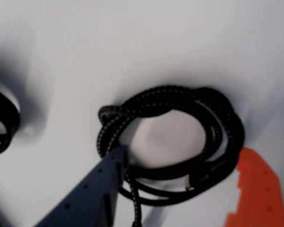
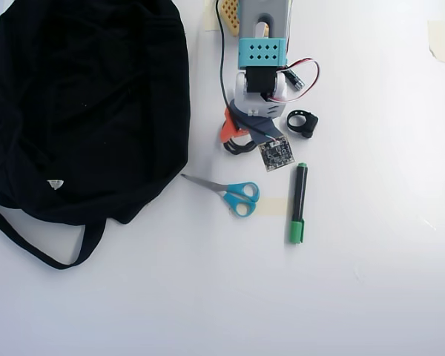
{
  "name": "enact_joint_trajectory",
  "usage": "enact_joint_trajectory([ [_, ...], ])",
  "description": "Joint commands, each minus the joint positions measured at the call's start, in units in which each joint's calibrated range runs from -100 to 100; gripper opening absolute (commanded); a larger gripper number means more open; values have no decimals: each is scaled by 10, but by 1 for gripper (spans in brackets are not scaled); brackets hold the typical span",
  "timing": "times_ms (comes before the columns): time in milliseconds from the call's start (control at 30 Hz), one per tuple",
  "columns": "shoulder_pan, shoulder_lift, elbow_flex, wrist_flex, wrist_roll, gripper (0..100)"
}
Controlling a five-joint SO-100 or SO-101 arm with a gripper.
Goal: Put the cable into the black bag
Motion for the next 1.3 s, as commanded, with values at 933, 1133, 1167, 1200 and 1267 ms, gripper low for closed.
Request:
enact_joint_trajectory([
  [933,10,-11,16,-7,3,39],
  [1133,7,-6,15,-8,3,39],
  [1167,7,-6,15,-11,3,39],
  [1200,7,-6,15,-16,3,39],
  [1267,6,-5,15,-21,3,39],
])
